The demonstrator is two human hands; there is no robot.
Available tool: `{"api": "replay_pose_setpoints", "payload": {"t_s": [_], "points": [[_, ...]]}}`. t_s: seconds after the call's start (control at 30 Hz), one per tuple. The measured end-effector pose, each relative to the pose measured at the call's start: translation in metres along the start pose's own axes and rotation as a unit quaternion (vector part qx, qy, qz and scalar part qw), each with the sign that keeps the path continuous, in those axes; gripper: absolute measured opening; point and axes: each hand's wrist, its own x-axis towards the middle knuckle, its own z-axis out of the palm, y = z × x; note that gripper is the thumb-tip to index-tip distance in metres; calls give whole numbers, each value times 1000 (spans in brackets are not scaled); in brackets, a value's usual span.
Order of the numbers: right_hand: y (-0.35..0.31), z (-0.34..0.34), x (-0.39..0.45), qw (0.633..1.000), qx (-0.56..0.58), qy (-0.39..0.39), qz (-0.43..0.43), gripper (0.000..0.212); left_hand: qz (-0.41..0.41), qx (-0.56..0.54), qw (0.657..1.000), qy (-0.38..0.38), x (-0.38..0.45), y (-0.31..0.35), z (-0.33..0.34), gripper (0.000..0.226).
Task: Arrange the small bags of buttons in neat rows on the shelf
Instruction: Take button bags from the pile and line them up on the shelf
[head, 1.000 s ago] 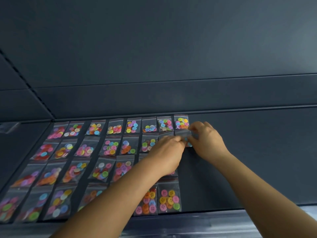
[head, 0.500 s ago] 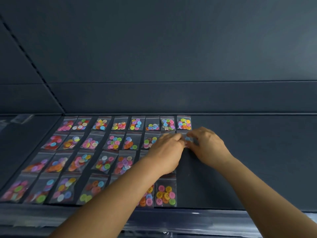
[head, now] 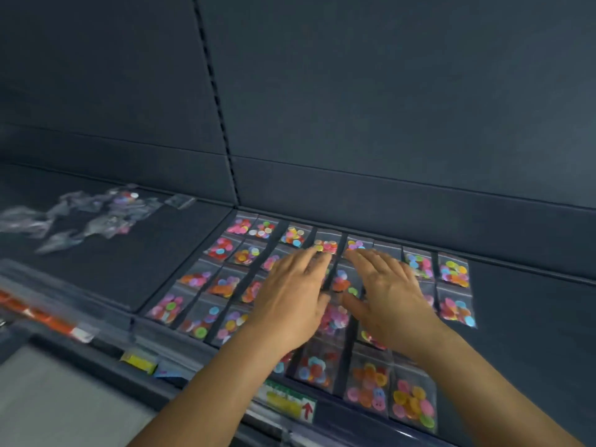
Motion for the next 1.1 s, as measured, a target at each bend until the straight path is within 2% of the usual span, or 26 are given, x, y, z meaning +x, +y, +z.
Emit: {"api": "replay_pose_setpoints", "payload": {"t_s": [0.2, 0.6, 0.87, 1.1], "points": [[-100, 29, 37, 998, 23, -13, -60, 67, -52, -12, 998, 18, -37, -98, -28, 61], [-295, 90, 118, 994, 78, -37, -68, 65, -83, -6, 996, 22, -94, -298, -79, 60], [-365, 112, 178, 992, 84, -50, -83, 58, -119, -24, 992, 39, -92, -384, -95, 59], [-390, 145, 251, 991, 74, -94, -67, 58, -137, -22, 990, 8, -56, -445, -83, 60]]}}
